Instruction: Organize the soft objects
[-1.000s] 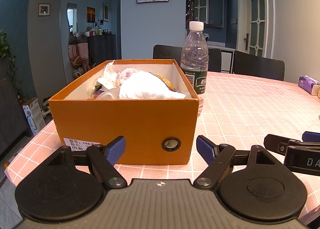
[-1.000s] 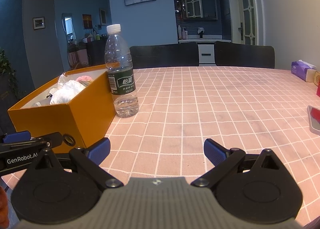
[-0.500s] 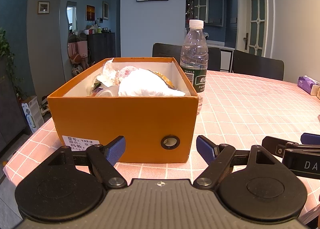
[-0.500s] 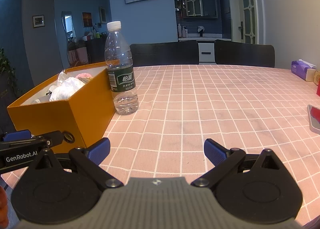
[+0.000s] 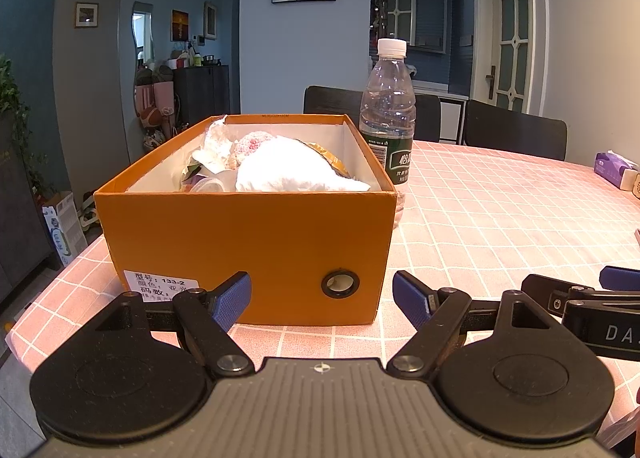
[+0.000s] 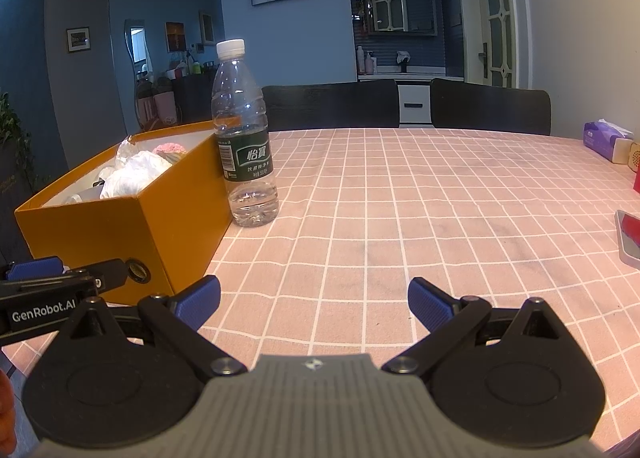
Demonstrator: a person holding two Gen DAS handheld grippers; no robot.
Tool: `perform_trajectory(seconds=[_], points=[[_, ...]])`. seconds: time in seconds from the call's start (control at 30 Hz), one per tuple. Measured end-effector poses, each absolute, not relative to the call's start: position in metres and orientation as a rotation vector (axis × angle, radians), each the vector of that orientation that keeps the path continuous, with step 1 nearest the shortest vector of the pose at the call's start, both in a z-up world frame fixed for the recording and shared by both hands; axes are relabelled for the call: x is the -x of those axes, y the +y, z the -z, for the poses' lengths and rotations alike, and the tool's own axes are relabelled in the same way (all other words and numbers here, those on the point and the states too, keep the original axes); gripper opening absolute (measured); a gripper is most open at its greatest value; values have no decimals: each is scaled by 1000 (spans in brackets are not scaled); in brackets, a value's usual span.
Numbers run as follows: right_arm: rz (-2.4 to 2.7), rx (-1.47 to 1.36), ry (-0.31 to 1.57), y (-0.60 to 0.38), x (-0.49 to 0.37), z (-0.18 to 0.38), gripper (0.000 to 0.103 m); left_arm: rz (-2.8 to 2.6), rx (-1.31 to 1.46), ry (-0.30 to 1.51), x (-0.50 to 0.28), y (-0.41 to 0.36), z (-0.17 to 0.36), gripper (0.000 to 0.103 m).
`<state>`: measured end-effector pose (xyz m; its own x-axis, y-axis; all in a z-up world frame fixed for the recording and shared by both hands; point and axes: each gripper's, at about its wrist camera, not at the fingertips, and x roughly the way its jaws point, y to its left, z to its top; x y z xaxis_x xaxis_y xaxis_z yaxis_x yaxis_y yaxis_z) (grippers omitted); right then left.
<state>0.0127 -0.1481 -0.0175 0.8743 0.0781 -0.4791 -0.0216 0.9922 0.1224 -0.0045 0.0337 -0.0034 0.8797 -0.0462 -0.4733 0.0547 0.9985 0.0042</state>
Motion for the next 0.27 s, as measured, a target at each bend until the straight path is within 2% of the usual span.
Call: perform_trajectory(seconds=[0.27], points=[[-53, -112, 513, -148, -15, 19, 98, 53, -18, 495, 4, 34, 4, 94]])
